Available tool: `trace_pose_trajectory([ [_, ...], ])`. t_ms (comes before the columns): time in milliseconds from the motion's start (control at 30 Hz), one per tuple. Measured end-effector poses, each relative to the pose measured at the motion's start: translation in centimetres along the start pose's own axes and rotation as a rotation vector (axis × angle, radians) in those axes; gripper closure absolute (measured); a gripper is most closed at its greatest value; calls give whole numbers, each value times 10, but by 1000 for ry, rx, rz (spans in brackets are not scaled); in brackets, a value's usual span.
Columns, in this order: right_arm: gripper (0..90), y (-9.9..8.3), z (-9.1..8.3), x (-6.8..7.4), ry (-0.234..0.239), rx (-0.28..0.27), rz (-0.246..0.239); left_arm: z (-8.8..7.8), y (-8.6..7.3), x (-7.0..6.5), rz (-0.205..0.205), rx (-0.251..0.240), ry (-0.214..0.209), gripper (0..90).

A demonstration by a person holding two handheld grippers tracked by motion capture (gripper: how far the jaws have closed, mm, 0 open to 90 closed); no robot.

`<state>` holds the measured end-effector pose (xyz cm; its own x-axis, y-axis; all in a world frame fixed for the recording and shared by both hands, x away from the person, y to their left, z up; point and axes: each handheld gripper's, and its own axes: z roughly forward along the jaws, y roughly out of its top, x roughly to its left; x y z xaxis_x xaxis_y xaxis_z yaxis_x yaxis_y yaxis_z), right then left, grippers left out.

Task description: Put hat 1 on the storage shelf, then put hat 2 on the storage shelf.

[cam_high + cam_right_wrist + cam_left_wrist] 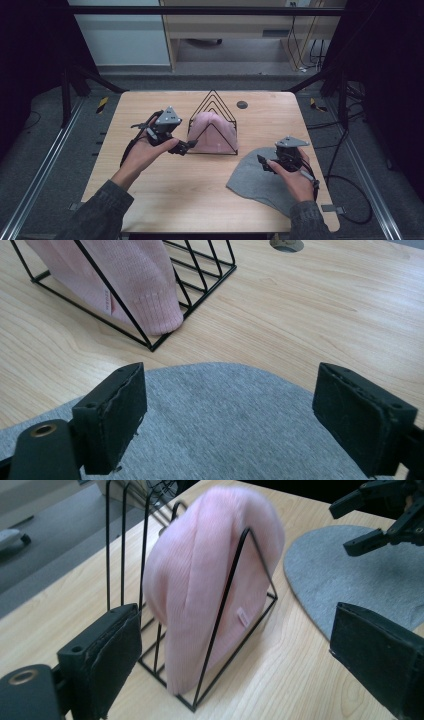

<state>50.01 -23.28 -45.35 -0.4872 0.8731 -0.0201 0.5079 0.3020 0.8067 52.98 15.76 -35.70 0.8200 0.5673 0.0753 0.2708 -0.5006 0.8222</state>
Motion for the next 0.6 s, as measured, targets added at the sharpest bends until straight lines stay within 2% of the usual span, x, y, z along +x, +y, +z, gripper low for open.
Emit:
trace_pose_trajectory([
  [333,225,-1,-1,-2,-19,11,-7,-1,-39,-1,-52,53,9,60],
  [433,242,-1,-4,-4,-31,7,-2,-1,-57,-3,-83,72,15,68],
  [500,258,0,-6,-6,-40,1,8,-1,-71,-5,-91,88,38,68],
  [600,296,4,-10,-12,-77,12,17,0,-88,-6,-97,131,46,67],
])
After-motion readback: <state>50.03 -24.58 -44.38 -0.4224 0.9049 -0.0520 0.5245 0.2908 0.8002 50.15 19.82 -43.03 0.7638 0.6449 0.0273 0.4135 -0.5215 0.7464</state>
